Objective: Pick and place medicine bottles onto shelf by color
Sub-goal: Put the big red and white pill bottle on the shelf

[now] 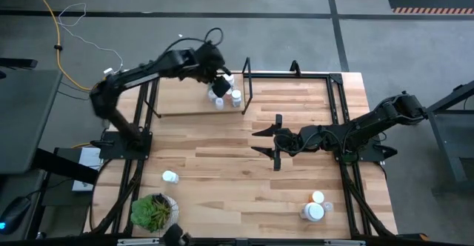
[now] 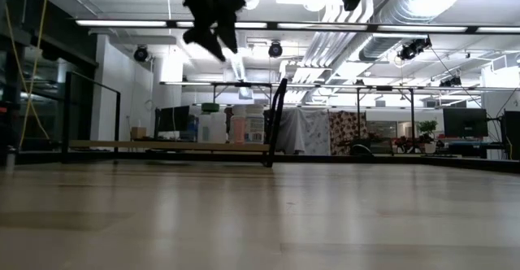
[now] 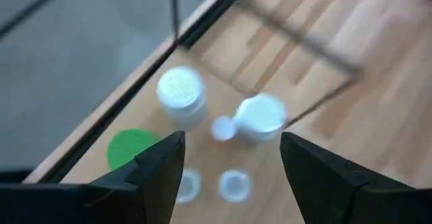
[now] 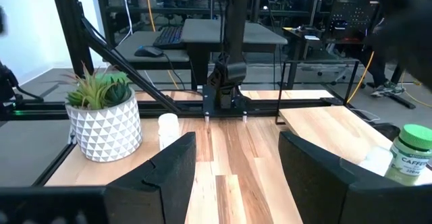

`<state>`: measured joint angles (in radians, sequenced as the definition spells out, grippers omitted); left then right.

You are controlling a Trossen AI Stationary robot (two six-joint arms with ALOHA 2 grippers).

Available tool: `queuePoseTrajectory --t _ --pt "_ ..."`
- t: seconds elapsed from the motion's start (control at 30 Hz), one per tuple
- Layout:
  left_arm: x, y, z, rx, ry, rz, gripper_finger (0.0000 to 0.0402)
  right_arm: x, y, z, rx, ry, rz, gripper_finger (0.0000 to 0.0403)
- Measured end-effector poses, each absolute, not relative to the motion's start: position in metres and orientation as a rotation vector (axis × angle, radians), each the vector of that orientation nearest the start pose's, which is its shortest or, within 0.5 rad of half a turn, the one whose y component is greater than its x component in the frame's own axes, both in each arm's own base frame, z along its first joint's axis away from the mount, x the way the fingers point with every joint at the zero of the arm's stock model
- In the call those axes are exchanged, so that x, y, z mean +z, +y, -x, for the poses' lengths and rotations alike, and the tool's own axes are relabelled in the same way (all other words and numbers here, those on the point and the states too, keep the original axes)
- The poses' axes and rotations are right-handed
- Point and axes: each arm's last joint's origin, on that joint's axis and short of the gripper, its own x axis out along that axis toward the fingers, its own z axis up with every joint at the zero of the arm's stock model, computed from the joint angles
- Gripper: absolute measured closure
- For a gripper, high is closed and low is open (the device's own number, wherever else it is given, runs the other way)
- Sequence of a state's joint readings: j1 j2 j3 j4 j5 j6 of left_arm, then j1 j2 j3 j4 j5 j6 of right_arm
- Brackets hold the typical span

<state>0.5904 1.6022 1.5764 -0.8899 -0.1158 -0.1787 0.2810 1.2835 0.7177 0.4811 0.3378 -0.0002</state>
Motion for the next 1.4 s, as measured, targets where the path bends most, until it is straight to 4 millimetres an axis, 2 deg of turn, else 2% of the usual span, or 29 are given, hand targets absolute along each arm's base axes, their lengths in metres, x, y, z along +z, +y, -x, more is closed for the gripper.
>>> queuePoseTrajectory --t 0.13,0.23,0.5,0.67,0.8,1.03,1.13,1.3,1.4 --pt "0.358 0.149 -0.253 0.671 0.652 0.305 0.0167 0.267 0.068 -0.271 -0.057 0.086 0.028 0.0198" --pt "0.35 0.114 -0.234 0.592 0.532 0.268 0.0167 0.268 0.068 -0.271 -0.056 0.085 0.028 0.0198" --pt "0.298 0.031 -0.192 0.315 0.162 0.238 0.0167 0.268 0.068 -0.271 -0.057 0.08 0.026 0.0198" --pt "0.264 -0.005 -0.176 0.17 -0.029 0.224 0.0167 0.268 0.068 -0.271 -0.056 0.079 0.026 0.0198" --pt "0.249 -0.02 -0.17 0.132 -0.069 0.189 0.0167 0.268 0.068 -0.271 -0.057 0.079 0.025 0.0198" --pt "0.249 -0.025 -0.169 0.133 -0.086 0.148 0.0167 0.268 0.068 -0.271 -0.059 0.079 0.02 0.0198" --pt "0.25 -0.025 -0.169 0.128 -0.091 0.149 0.0167 0.269 0.067 -0.271 -0.105 0.11 -0.098 0.0198" --pt "0.25 -0.026 -0.169 0.126 -0.089 0.116 0.0167 0.279 0.081 -0.269 -0.146 0.436 -0.231 0.0198" --pt "0.25 -0.026 -0.169 0.123 -0.088 0.116 0.0167 0.285 0.096 -0.258 -0.199 0.671 -0.287 0.0199"
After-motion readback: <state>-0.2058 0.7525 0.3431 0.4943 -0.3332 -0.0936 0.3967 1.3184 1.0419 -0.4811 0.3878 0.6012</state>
